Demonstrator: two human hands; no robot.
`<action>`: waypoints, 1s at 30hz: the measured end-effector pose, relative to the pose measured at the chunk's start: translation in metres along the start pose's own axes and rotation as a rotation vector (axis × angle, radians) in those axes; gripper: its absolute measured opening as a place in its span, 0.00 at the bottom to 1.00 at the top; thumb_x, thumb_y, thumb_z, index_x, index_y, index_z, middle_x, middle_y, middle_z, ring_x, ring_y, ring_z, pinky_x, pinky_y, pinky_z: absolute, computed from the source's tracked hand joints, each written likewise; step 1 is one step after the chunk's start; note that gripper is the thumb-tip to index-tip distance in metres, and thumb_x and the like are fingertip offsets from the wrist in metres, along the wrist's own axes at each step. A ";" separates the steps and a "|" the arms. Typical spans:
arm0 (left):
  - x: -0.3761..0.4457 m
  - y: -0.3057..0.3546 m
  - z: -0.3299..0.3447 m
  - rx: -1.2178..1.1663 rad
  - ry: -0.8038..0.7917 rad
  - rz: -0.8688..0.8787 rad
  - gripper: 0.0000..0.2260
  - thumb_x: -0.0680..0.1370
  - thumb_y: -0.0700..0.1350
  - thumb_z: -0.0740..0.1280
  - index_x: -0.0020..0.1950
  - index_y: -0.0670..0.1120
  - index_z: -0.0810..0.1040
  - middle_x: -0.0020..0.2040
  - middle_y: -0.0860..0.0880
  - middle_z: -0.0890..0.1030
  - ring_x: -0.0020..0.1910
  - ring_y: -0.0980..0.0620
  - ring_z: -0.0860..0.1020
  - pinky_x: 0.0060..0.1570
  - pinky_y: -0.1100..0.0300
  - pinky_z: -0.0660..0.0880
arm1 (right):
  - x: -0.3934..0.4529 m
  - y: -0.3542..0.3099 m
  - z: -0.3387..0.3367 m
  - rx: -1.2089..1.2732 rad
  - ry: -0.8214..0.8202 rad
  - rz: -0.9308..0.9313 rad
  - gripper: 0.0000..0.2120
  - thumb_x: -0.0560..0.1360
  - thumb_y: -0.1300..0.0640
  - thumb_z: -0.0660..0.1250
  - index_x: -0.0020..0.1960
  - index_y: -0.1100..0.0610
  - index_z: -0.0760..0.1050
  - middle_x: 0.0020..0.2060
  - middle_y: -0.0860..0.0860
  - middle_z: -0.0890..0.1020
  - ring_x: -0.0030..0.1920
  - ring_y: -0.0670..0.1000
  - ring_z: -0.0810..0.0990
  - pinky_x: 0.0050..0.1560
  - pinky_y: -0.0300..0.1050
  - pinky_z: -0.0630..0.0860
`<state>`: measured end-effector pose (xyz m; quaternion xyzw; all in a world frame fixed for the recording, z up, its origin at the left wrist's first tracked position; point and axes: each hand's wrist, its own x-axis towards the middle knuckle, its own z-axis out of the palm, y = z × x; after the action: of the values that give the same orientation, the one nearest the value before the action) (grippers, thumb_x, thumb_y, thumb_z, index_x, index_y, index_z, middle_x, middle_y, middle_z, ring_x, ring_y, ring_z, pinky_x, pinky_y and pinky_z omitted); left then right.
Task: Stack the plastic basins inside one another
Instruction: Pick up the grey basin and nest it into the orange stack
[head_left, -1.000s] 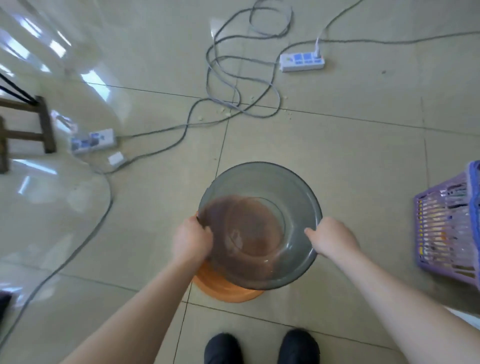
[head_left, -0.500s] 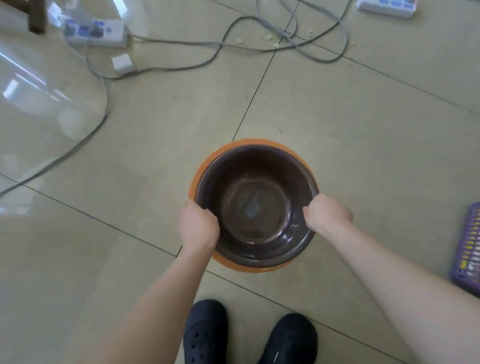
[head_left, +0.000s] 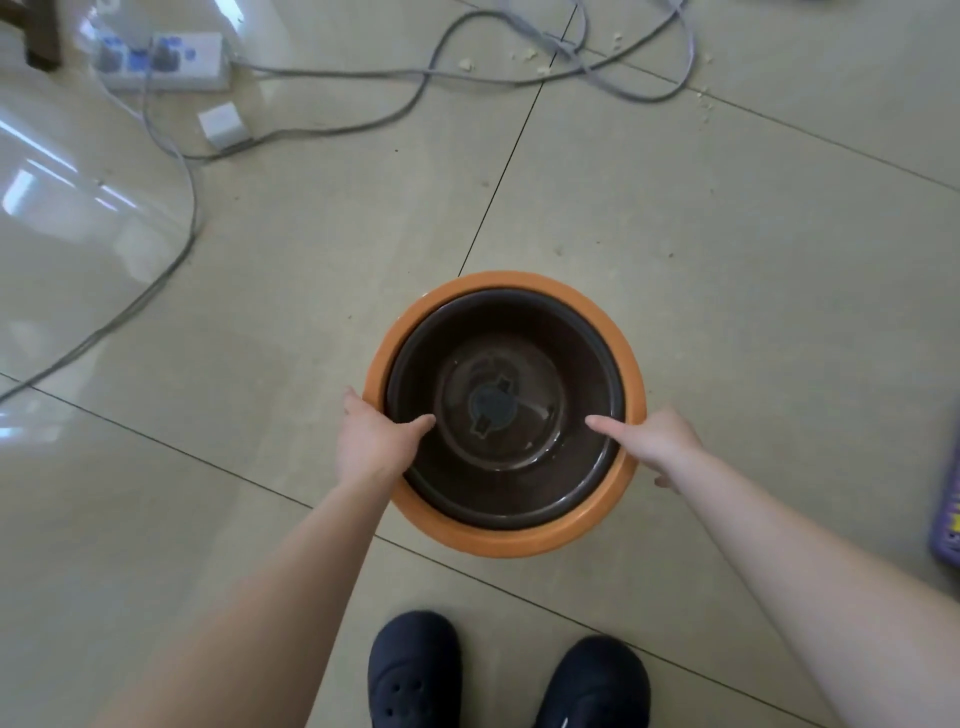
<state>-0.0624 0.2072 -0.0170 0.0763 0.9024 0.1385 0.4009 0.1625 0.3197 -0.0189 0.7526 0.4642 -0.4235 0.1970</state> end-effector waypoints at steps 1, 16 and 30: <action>0.001 0.004 0.000 -0.019 -0.019 -0.002 0.39 0.69 0.51 0.75 0.74 0.44 0.59 0.68 0.42 0.72 0.63 0.40 0.76 0.54 0.48 0.77 | 0.002 0.001 -0.001 0.073 -0.029 0.020 0.41 0.65 0.39 0.74 0.66 0.67 0.69 0.64 0.61 0.75 0.64 0.63 0.75 0.62 0.58 0.74; 0.025 0.010 0.000 -0.112 -0.078 -0.103 0.22 0.72 0.43 0.73 0.63 0.40 0.71 0.57 0.39 0.78 0.56 0.38 0.79 0.52 0.46 0.77 | 0.017 0.014 0.017 0.437 -0.005 0.086 0.24 0.63 0.56 0.76 0.56 0.63 0.77 0.51 0.60 0.82 0.51 0.62 0.81 0.55 0.56 0.79; -0.180 0.113 0.030 0.188 -0.345 0.145 0.23 0.71 0.43 0.73 0.63 0.41 0.70 0.52 0.41 0.77 0.51 0.40 0.78 0.54 0.45 0.77 | -0.122 0.191 -0.120 0.741 0.082 0.342 0.22 0.61 0.54 0.76 0.51 0.63 0.78 0.43 0.60 0.84 0.44 0.60 0.83 0.50 0.54 0.81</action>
<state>0.0832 0.2755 0.1259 0.2007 0.8214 0.0671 0.5296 0.3567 0.2436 0.1301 0.8552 0.1557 -0.4929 -0.0385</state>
